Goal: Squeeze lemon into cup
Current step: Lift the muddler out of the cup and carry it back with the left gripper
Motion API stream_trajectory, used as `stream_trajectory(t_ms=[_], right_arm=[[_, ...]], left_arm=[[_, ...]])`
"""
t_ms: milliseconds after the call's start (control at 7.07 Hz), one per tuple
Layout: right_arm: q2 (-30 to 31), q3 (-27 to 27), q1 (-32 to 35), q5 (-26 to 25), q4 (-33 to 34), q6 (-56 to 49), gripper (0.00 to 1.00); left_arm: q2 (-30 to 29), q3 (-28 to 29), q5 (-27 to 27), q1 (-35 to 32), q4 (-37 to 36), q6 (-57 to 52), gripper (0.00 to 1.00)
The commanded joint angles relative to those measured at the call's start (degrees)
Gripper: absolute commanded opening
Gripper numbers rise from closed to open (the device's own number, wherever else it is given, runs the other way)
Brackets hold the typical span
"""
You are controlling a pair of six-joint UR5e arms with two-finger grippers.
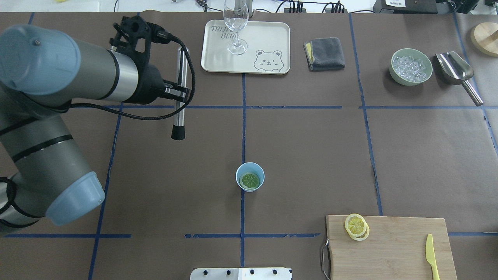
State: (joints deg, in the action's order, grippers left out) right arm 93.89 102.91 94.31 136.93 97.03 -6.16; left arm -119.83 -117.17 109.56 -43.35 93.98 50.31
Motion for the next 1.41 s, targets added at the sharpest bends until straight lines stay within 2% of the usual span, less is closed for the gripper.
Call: stream_trajectory(t_ms=[0,283,424,566,707,990,1273], right_arm=[[0.0,0.1,0.0,0.0,0.0,0.0,1.00],[-0.2,0.4,0.0,-0.1,0.0,0.1,1.00],[-0.6,0.5,0.0,-0.1,-0.1,1.3,1.00],[-0.6,1.0,0.0,-0.1,0.0,1.7,1.00],[-0.6,1.2,0.0,0.0,0.0,1.8,1.00],[-0.6,1.0,0.0,2.5,0.0,1.8,1.00],[-0.6,1.2,0.0,2.9,0.0,1.8,1.00]], left_arm=[[0.2,-0.1,8.0,-5.4,-16.6,0.9,0.00],[2.0,1.2,8.5,-5.4,-26.4,-0.8,0.00],[4.8,1.8,8.6,-5.5,-28.1,-6.6,0.00],[5.9,5.2,8.7,-5.5,-30.2,-11.4,0.00],[7.8,8.1,8.7,-5.6,-30.3,-14.1,0.00],[11.5,11.0,11.4,-5.8,-29.6,-14.4,0.00],[14.6,13.3,12.1,-5.8,-28.4,-14.4,0.00]])
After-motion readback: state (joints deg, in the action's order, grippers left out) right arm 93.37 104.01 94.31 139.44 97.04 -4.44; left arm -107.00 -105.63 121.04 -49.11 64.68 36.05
